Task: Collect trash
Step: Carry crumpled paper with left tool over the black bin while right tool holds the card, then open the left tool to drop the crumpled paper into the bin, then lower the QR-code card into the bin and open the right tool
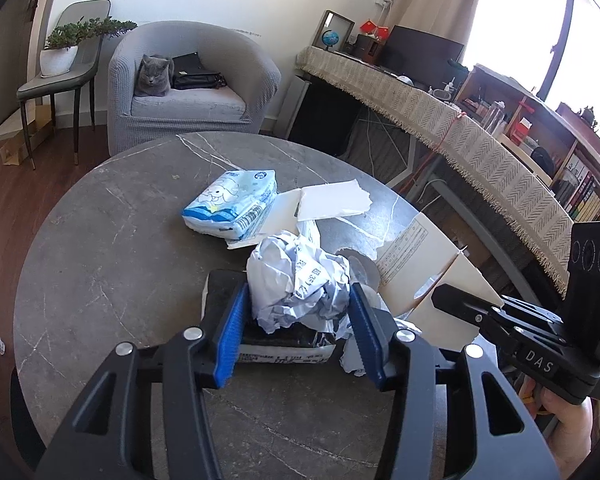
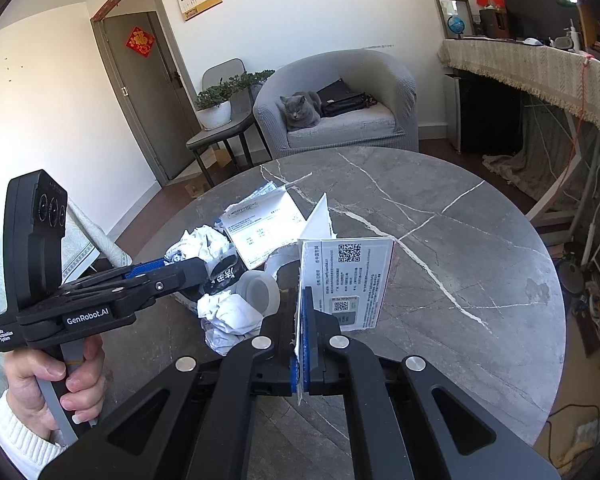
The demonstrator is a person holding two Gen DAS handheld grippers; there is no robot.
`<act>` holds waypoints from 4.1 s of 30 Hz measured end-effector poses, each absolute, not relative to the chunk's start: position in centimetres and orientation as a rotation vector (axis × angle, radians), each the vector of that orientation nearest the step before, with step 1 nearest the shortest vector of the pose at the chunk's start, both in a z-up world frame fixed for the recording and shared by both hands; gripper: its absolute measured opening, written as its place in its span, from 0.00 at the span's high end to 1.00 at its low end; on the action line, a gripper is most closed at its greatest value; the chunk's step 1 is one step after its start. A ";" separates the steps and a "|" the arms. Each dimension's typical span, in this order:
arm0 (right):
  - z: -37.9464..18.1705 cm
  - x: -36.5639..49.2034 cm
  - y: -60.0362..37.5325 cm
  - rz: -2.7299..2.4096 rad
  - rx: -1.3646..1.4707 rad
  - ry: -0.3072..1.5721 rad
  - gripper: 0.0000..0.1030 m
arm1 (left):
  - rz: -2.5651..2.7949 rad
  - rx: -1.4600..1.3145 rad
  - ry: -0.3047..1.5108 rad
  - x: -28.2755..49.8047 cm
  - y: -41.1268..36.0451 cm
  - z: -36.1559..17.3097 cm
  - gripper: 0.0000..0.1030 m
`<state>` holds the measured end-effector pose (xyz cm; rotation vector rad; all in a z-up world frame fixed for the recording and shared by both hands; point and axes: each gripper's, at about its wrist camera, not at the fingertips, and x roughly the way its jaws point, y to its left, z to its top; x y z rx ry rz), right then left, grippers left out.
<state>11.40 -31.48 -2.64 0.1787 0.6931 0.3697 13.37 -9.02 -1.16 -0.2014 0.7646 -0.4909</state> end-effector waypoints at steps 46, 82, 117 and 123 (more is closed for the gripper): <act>3.9 11.1 -15.4 0.652 0.068 0.490 1.00 | -0.201 -0.199 0.622 7.6 10.0 2.8 0.49; -4.1 11.6 5.0 0.900 -0.083 0.772 1.00 | -0.033 -0.187 1.104 5.5 23.4 -13.0 0.47; -16.8 13.4 11.9 0.819 -0.254 1.099 1.00 | -0.027 -0.286 0.894 3.2 27.2 -4.8 0.63; -19.3 13.2 12.8 0.793 -0.307 1.161 1.00 | -0.059 -0.329 0.842 3.0 26.5 -2.8 0.66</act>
